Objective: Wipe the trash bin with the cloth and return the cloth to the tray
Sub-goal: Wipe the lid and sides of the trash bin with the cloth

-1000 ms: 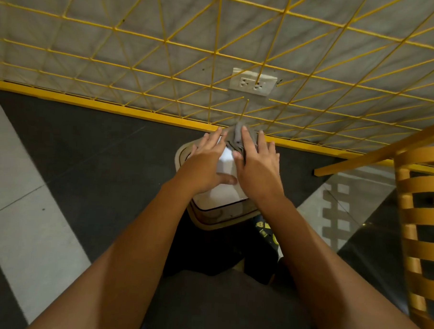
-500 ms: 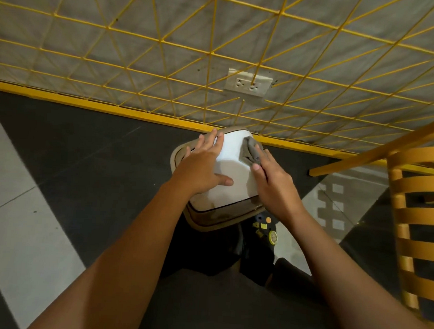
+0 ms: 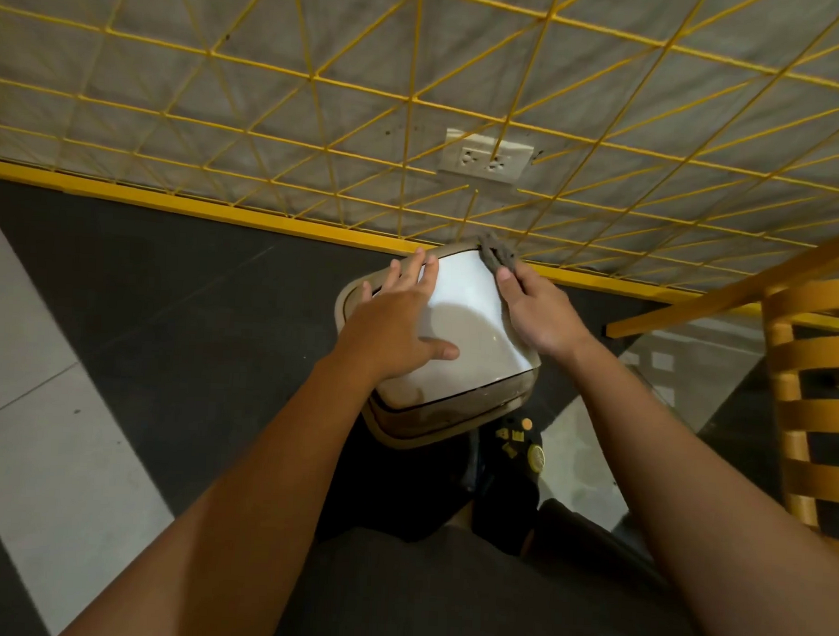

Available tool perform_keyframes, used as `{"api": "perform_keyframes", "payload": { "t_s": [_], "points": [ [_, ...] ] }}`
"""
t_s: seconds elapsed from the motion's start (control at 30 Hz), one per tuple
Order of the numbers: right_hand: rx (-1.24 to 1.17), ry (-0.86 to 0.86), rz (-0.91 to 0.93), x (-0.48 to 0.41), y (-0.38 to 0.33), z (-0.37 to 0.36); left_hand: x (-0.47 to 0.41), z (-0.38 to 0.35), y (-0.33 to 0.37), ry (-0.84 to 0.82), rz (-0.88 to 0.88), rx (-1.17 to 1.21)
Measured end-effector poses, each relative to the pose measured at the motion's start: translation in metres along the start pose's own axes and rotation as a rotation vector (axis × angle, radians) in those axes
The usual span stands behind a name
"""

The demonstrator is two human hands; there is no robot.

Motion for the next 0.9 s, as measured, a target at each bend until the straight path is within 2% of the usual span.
{"api": "perform_keyframes", "payload": {
  "t_s": [0.27, 0.4, 0.67, 0.9],
  "points": [
    [-0.134, 0.062, -0.089, 0.051, 0.034, -0.004, 0.002, 0.001, 0.001, 0.002, -0.004, 0.013],
    [-0.204, 0.051, -0.144, 0.025, 0.031, -0.001, 0.002, 0.002, 0.002, -0.014, -0.007, 0.041],
    [-0.290, 0.001, -0.107, -0.032, 0.008, -0.008, -0.001, 0.002, 0.000, -0.019, 0.000, 0.025],
    [-0.183, 0.068, -0.105, 0.013, 0.015, -0.001, 0.001, 0.000, 0.000, 0.009, 0.001, 0.016]
  ]
}}
Point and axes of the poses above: each hand's wrist, its own x-axis away from the middle knuckle, its own z-axis out of the back of the hand, y = z × x, the point moved 7 cm from there along -x, towards the middle knuckle, and after that the axes turned 7 degrees about z, right-handed, at the moved point
